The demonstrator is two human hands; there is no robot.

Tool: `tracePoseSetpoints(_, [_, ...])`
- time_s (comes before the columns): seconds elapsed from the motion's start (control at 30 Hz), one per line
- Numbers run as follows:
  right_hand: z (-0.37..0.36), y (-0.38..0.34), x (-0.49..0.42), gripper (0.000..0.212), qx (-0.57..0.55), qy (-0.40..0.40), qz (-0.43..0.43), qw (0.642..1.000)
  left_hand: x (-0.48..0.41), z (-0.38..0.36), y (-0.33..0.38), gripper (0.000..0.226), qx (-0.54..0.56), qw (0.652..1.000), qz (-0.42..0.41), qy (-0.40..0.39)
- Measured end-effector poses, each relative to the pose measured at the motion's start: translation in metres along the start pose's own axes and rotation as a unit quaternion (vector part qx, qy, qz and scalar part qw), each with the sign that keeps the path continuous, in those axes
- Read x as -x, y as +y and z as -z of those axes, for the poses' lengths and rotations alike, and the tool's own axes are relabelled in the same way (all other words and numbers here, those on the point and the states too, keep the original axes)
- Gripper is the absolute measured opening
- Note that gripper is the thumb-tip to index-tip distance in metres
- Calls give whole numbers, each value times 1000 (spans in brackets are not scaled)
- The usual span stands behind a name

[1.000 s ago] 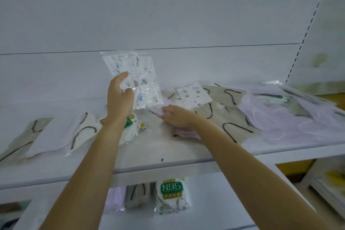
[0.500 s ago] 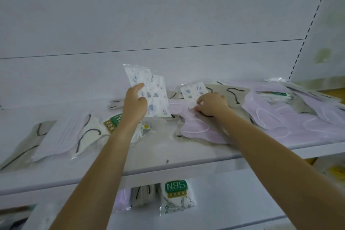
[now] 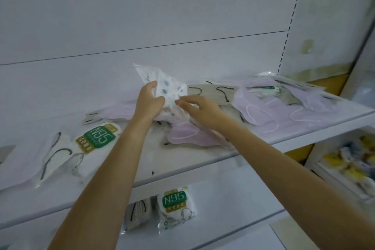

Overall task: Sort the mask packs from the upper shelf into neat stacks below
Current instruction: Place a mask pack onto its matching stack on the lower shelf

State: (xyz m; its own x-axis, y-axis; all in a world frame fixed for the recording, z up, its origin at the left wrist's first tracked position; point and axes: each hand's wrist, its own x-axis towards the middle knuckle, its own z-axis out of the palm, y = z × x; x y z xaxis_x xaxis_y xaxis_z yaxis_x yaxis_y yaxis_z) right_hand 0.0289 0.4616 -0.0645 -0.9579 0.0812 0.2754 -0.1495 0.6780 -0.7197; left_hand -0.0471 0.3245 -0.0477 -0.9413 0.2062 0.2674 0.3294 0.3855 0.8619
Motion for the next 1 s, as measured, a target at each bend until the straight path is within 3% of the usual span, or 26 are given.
tracePoseSetpoints(0.07, [36,25,-2,46,123,73,-77,987,-2,-6,4,59,22,999,-8,24])
tracePoseSetpoints(0.1, [54,41,-2,51,215,88,-146,962,-3,-8,7,60,33,998,-7,44])
tracePoseSetpoints(0.17, [75,66,-2,56,304,42,-272,912,-8,-11,15,62,58,994,-9,96])
tracePoseSetpoints(0.2, [75,74,-5,56,301,-3,-290,909,-9,-13,17,62,73,990,-14,121])
tracePoseSetpoints(0.47, [25,41,-29,49,241,-247,-33,938,-5,-30,36,56,109,963,-17,246])
tracePoseSetpoints(0.57, [46,50,-30,50,182,-204,16,962,-1,-31,34,54,102,955,-11,280])
tracePoseSetpoints(0.67, [80,80,-33,59,326,-110,-69,936,5,-35,30,53,89,947,6,309])
tracePoseSetpoints(0.77, [90,103,-34,58,351,-140,-126,917,16,-53,29,50,75,942,36,324])
tracePoseSetpoints(0.9, [73,98,-33,50,221,-220,16,950,23,-80,36,49,45,942,66,327])
tracePoseSetpoints(1.0, [86,96,-26,56,154,-219,36,963,23,-92,42,48,27,948,64,311])
